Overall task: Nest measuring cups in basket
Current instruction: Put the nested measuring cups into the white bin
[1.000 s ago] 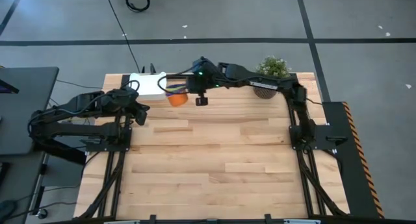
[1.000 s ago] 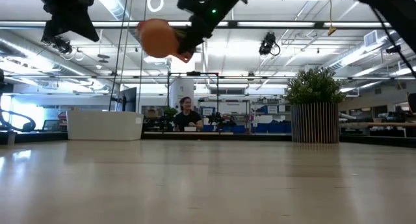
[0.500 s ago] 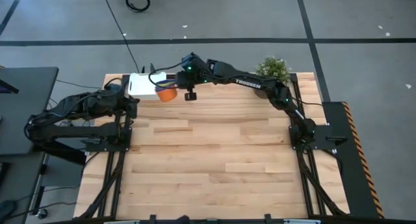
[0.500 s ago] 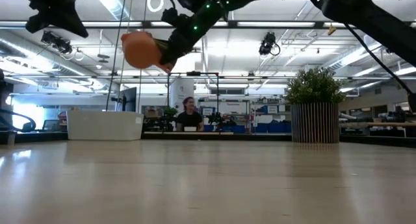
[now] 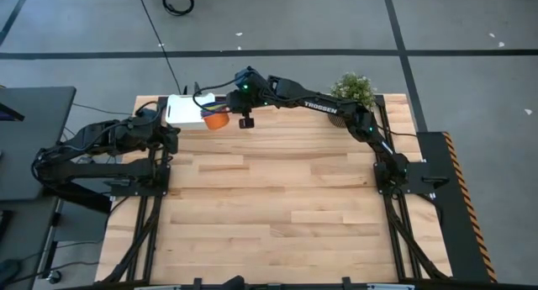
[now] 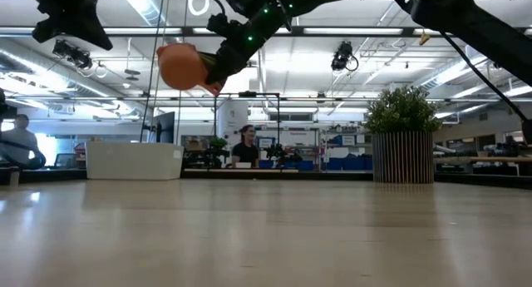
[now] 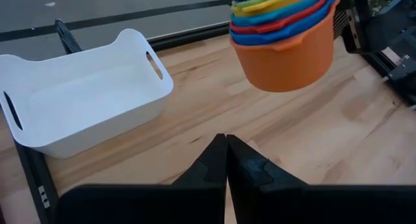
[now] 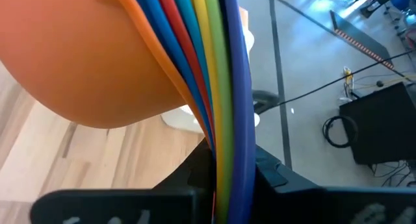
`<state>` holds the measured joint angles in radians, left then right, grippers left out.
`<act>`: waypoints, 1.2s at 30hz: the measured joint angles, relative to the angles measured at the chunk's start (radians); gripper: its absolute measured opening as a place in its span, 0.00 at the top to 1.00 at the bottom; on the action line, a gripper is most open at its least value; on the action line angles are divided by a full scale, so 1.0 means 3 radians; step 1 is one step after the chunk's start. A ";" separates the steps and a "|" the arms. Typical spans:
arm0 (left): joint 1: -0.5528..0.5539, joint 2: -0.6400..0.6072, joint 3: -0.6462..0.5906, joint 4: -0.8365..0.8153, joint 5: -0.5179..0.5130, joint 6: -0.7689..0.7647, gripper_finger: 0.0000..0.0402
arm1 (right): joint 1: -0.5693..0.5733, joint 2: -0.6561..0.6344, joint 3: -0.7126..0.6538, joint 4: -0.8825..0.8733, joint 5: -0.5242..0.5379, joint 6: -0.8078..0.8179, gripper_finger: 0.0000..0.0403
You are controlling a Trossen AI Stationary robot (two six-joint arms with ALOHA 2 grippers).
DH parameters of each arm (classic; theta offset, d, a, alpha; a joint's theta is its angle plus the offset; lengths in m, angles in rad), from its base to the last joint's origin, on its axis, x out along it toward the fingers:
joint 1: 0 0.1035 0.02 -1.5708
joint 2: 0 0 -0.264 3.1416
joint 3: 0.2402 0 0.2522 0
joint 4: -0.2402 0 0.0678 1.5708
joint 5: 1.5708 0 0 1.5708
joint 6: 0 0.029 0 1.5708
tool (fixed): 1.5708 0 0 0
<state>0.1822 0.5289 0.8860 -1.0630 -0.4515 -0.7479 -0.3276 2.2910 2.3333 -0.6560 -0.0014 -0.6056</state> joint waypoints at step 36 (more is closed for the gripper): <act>0.1026 0.1081 0.0000 -0.0143 -0.0671 -0.1034 0.97 | -0.0239 -0.0089 -0.0005 0.0564 0.0031 -0.0159 0.87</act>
<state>0.4899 0.8533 0.8860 -1.1057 -0.6528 -1.0581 -0.3993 2.2643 2.3318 -0.4867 0.0078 -0.6532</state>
